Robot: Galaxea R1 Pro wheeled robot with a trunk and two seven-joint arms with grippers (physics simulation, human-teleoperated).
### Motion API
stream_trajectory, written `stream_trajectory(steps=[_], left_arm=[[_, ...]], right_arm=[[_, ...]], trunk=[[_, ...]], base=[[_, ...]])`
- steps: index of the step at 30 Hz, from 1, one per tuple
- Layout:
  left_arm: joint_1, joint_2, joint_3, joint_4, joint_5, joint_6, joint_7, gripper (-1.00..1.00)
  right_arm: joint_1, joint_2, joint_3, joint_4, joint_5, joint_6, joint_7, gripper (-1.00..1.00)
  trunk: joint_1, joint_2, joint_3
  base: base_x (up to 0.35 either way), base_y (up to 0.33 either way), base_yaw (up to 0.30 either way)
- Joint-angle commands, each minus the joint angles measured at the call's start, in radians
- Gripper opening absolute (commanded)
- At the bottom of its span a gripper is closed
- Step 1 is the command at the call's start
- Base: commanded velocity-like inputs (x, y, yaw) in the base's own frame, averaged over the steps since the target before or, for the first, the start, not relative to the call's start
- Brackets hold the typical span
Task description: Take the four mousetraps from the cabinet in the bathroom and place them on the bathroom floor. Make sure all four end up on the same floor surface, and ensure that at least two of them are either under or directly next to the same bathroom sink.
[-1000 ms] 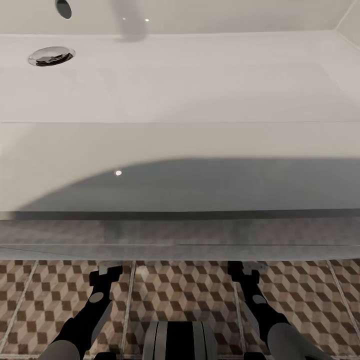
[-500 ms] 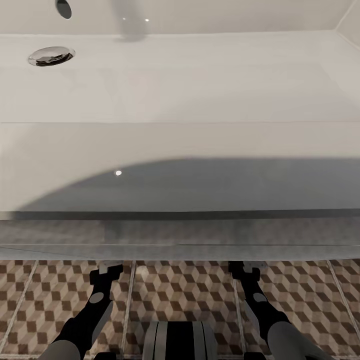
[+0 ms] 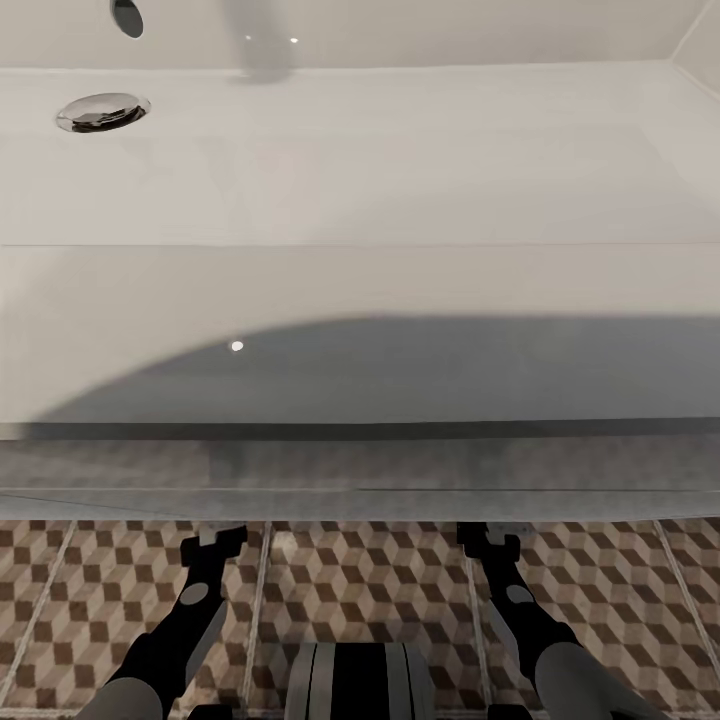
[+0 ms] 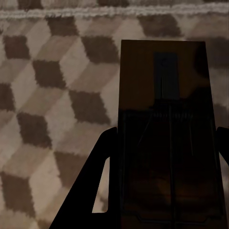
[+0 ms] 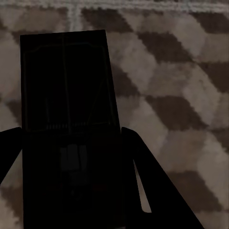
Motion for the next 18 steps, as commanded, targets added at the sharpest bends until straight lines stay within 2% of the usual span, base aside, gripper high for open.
stream_trajectory(steps=[1,18], left_arm=[[-0.001,0.001,-0.004,0.001,0.002,-0.003,0.007,-1.0],[-0.014,-0.004,-0.006,0.001,0.002,0.0,0.006,-1.0]], right_arm=[[-0.001,0.001,-0.005,0.001,0.008,-0.003,-0.002,-1.0],[-0.001,0.001,-0.005,0.001,0.008,-0.007,-0.002,-1.0]], trunk=[[0.0,0.0,0.0],[0.0,0.0,0.0]], base=[[0.0,0.0,0.0],[0.0,0.0,0.0]])
